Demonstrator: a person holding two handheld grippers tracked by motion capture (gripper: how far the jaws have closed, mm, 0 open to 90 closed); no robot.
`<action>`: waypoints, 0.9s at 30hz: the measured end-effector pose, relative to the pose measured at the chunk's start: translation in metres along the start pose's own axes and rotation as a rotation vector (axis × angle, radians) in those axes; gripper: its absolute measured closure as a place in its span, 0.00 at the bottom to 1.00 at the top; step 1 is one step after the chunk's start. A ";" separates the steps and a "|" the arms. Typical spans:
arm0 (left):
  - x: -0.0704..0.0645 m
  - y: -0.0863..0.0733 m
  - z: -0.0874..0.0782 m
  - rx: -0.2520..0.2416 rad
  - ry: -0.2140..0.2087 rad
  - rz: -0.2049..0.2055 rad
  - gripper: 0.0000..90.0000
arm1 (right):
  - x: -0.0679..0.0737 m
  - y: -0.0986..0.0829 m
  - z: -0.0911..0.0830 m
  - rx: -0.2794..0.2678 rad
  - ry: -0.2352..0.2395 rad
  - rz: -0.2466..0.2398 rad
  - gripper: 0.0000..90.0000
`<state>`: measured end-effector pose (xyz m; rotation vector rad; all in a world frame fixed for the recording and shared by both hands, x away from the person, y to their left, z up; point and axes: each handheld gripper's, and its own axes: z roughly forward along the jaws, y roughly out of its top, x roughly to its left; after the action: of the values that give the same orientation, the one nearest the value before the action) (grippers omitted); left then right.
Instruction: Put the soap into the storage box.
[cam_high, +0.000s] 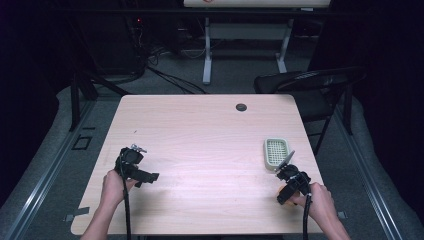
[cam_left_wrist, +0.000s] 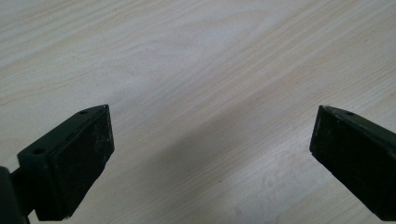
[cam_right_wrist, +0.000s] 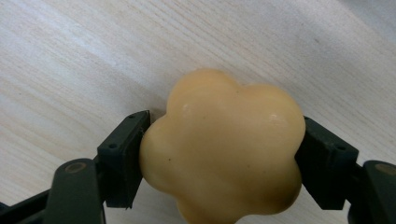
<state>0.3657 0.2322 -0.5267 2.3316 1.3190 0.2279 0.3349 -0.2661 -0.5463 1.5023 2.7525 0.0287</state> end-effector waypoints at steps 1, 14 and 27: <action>0.000 0.000 0.000 -0.002 0.001 -0.001 0.00 | 0.001 0.000 0.000 -0.003 0.001 0.004 0.29; 0.000 0.000 -0.001 -0.001 0.002 -0.001 0.00 | -0.001 -0.003 -0.005 -0.018 0.011 0.016 0.29; -0.001 0.000 -0.001 0.002 -0.002 0.000 0.00 | -0.001 -0.001 0.000 0.046 -0.003 -0.020 0.29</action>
<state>0.3652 0.2316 -0.5259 2.3334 1.3186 0.2245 0.3344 -0.2677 -0.5462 1.4834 2.7843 -0.0368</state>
